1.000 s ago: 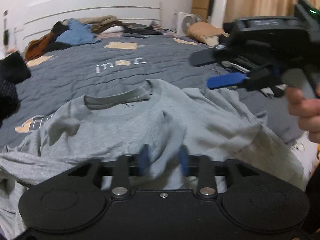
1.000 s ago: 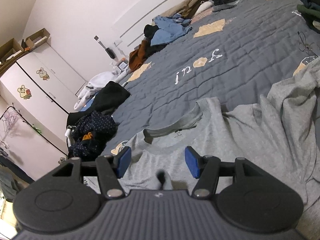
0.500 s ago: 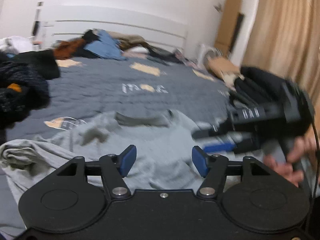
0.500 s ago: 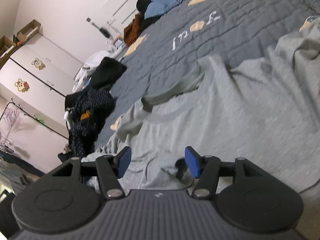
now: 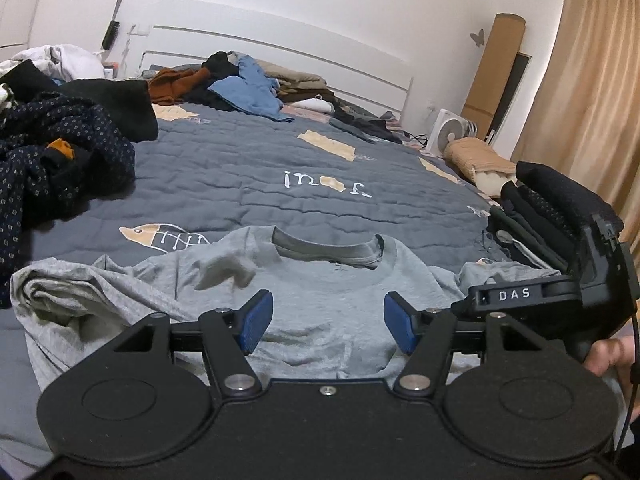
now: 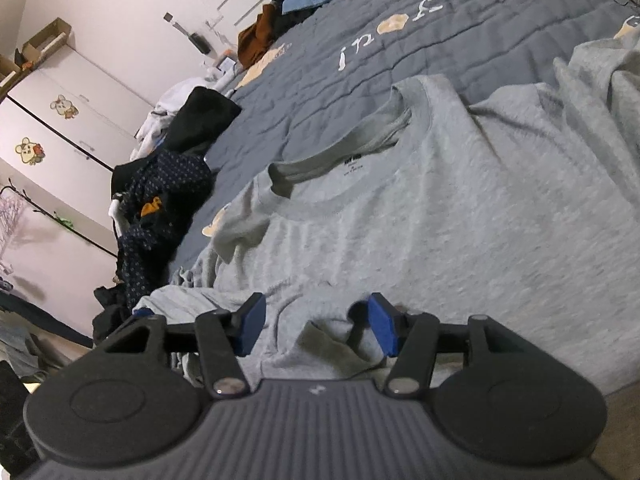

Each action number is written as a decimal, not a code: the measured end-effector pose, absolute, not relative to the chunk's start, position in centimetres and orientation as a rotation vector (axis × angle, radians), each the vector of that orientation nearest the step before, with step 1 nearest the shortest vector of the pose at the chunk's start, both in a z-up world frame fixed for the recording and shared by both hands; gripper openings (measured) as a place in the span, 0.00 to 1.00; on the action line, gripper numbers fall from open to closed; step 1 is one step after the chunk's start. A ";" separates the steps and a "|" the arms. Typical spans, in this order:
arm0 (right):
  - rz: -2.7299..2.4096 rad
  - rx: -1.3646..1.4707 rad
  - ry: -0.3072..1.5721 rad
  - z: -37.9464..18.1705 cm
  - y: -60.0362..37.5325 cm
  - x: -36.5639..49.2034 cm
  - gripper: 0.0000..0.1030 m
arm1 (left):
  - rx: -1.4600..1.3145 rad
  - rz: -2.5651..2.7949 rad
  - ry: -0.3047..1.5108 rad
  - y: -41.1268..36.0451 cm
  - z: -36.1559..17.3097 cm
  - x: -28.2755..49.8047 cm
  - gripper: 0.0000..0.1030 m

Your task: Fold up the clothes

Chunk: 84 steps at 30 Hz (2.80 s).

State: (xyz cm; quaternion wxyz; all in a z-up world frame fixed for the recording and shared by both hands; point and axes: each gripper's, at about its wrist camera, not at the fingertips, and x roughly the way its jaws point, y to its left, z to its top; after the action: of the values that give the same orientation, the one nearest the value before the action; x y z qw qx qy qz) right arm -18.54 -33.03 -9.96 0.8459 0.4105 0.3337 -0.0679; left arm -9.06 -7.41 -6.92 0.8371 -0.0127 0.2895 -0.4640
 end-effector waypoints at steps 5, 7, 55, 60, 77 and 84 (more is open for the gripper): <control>-0.169 0.842 0.715 -10.6 -32.8 -17.9 0.09 | -0.024 -0.977 0.619 -7.5 -7.0 -8.8 0.59; -0.179 0.870 0.686 -10.4 -33.2 -18.1 0.05 | -0.023 -0.973 0.620 -7.4 -7.1 -8.7 0.59; -0.675 0.672 0.577 -4.8 -44.8 -28.4 0.15 | 0.176 -0.849 0.568 -6.3 -5.4 -6.7 0.61; -0.541 0.668 0.532 -4.1 -43.3 -26.9 0.39 | 0.266 -0.849 0.532 -4.9 -5.7 -7.9 0.61; -0.011 0.434 0.650 -4.2 -27.4 -11.4 0.48 | 0.521 -0.927 0.487 0.0 -9.6 -8.8 0.60; 0.068 0.306 0.701 -5.0 -22.6 -5.4 0.50 | 0.630 -0.952 0.438 -0.4 -11.1 -9.4 0.42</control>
State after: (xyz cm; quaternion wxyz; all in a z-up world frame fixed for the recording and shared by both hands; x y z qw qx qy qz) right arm -5.41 -22.55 -4.99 0.9272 0.1494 0.3418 0.0334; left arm -9.42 -0.38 -11.05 0.8189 0.2958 0.2057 -0.4467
